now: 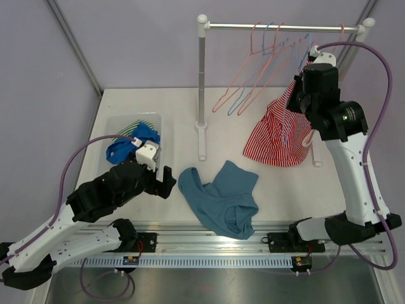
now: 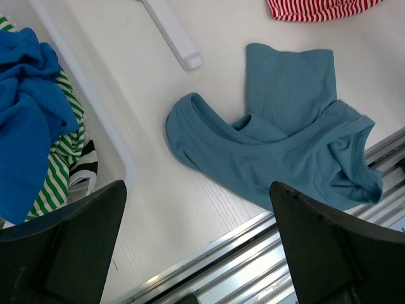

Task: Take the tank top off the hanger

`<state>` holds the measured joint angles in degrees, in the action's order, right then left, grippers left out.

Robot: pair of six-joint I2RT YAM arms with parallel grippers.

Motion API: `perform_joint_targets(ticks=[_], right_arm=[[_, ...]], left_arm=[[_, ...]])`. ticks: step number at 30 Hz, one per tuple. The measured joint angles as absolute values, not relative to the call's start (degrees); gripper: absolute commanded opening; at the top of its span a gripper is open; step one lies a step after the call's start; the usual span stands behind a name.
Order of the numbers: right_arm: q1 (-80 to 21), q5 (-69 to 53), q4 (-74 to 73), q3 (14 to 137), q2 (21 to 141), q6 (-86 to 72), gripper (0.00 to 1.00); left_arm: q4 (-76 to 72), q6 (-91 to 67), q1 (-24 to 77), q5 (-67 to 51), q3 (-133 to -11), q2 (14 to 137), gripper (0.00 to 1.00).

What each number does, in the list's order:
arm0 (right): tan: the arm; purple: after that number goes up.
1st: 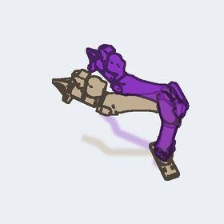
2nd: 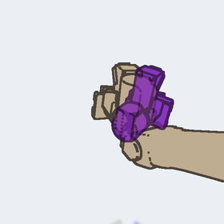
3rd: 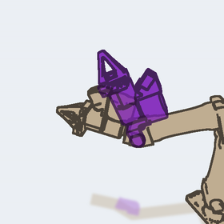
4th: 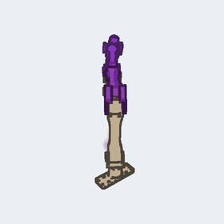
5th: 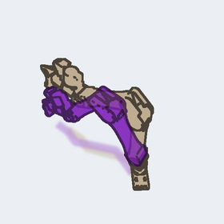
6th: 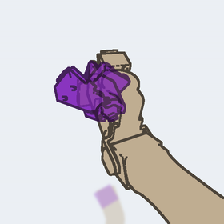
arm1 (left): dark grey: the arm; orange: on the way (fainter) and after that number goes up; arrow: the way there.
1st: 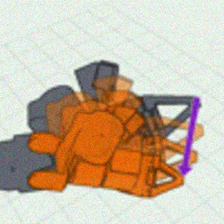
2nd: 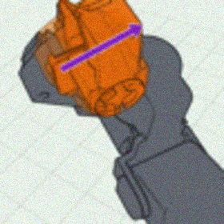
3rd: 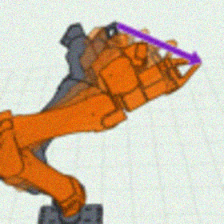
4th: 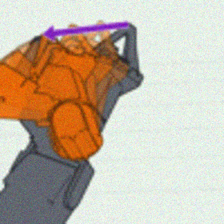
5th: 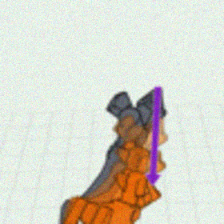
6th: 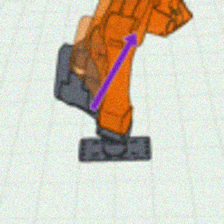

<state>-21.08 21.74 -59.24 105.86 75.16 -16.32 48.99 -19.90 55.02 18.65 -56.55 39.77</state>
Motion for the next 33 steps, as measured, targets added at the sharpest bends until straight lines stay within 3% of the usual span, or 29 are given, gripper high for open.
perform_joint_targets(ticks=[14,27,28,29,30,32,33], right_arm=[[-10.92,17.93,-66.08,140.64,102.24,-10.33,0.00],[-10.76,10.79,-63.83,132.51,103.77,-9.34,0.01],[-10.76,10.31,-63.66,132.07,103.31,-9.34,0.22],[-10.76,9.91,-63.68,131.87,102.98,-9.41,0.33],[-10.76,9.72,-63.75,131.70,102.50,-9.32,0.39],[-10.76,9.76,-63.96,131.31,101.45,-9.32,0.63],[-10.76,9.96,-64.16,131.13,100.79,-9.19,0.65]], left_arm=[[48.80,-17.91,55.02,18.46,-54.24,39.38,0.99],[48.75,-18.17,55.02,18.52,-54.26,39.99,0.99],[48.73,-18.57,55.00,18.55,-54.39,40.49,0.99],[48.73,-19.11,55.00,18.52,-54.68,41.32,0.99],[48.66,-19.64,55.02,18.50,-55.07,42.37,0.99],[47.81,-20.91,55.02,18.46,-55.61,44.47,0.99],[46.83,-21.54,55.09,18.41,-55.66,45.45,0.99]])
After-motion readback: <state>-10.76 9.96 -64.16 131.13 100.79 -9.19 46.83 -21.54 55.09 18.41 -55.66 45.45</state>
